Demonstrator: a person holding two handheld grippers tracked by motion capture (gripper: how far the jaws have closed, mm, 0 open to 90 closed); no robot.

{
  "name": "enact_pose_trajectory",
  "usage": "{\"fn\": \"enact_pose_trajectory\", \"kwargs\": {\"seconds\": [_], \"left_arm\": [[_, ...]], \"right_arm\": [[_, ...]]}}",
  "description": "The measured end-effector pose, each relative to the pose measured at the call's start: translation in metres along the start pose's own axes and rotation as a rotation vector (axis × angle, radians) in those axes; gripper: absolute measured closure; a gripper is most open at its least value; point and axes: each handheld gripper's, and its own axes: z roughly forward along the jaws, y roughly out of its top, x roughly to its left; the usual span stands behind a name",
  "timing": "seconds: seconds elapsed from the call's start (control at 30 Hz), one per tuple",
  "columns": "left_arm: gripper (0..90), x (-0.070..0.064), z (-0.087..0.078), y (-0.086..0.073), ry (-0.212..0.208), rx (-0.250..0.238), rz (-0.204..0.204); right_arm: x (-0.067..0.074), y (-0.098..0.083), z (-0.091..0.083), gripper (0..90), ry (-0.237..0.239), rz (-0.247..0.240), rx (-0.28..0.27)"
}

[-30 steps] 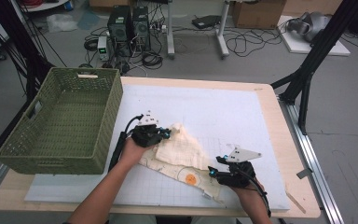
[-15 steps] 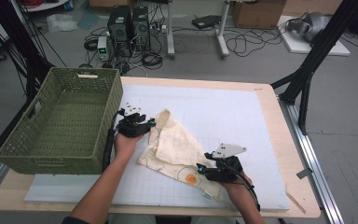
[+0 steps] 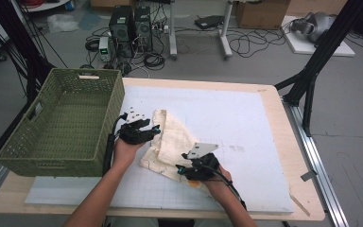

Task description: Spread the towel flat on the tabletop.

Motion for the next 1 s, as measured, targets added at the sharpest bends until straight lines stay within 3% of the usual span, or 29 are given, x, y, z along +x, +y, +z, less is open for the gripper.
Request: {"fn": "enact_pose_trajectory", "kwargs": {"seconds": [0.17,0.23,0.37,0.6,0.67,0.77,1.0], "left_arm": [[49.8,0.003,-0.001,-0.004,-0.002,0.002,-0.015],[49.8,0.003,-0.001,-0.006,-0.007,0.006,-0.019],[49.8,0.004,-0.003,-0.009,-0.013,0.007,-0.023],[48.3,0.009,-0.005,-0.011,-0.005,0.006,-0.046],[48.2,0.009,-0.006,-0.011,-0.007,0.008,-0.044],[48.3,0.01,-0.006,-0.013,-0.011,0.015,-0.047],[48.0,0.009,-0.005,-0.018,-0.025,0.038,-0.043]], "right_arm": [[0.003,0.006,0.025,60.5,0.034,-0.044,0.057],[0.001,0.007,0.027,67.5,0.047,-0.023,0.05],[-0.004,0.007,0.026,82.4,0.066,0.012,0.045],[-0.012,0.009,0.008,83.9,0.065,0.051,-0.022],[-0.016,0.008,0.002,85.2,0.047,0.061,-0.03],[-0.028,0.008,-0.009,85.9,-0.015,0.076,-0.041],[-0.073,0.003,-0.029,86.0,-0.17,0.183,-0.042]]}}
